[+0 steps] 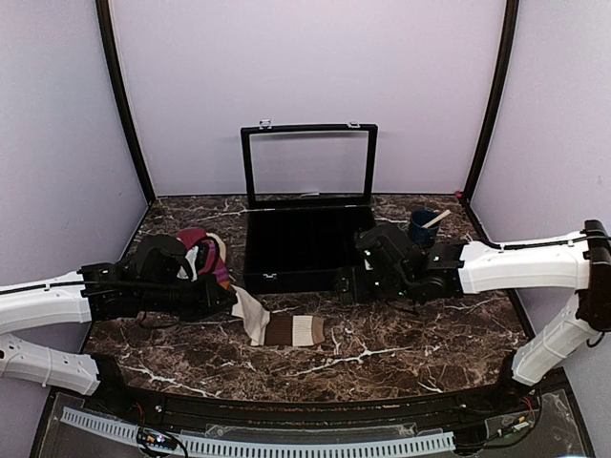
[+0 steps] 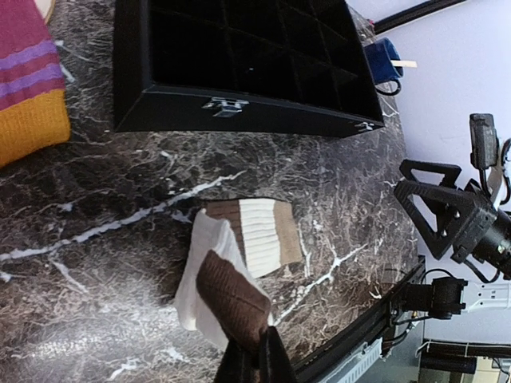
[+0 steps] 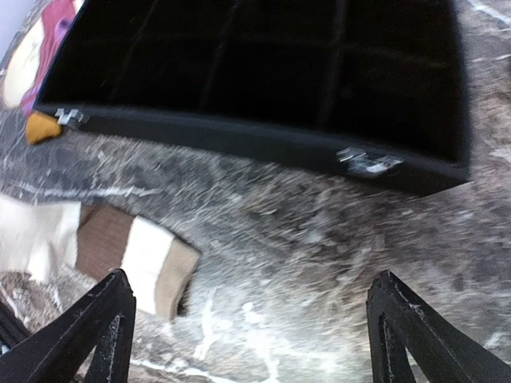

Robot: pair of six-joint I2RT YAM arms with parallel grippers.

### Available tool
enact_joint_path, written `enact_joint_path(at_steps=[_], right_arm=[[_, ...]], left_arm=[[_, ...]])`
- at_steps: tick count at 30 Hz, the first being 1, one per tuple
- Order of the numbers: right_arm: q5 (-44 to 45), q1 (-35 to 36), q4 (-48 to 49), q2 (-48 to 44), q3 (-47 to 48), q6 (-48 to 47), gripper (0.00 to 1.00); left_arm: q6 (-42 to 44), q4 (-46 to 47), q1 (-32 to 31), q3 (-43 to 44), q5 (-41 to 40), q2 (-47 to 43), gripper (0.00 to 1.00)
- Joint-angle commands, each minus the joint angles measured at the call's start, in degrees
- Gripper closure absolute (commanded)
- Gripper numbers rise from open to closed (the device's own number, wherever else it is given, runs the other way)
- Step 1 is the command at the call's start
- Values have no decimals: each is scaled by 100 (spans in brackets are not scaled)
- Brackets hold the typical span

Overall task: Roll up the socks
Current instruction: Move the sock to the center of the board.

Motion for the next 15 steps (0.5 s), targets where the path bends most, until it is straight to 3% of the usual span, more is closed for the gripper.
enact_joint_path(at_steps=[1,15], right_arm=[[-394,329,-7,455,335,438,7],[-1289,614,216,1413,544,1219,6]], left_arm=[[95,-555,82,-247,-240,-137,100],[211,-980,185,-492,-702,-472,100]])
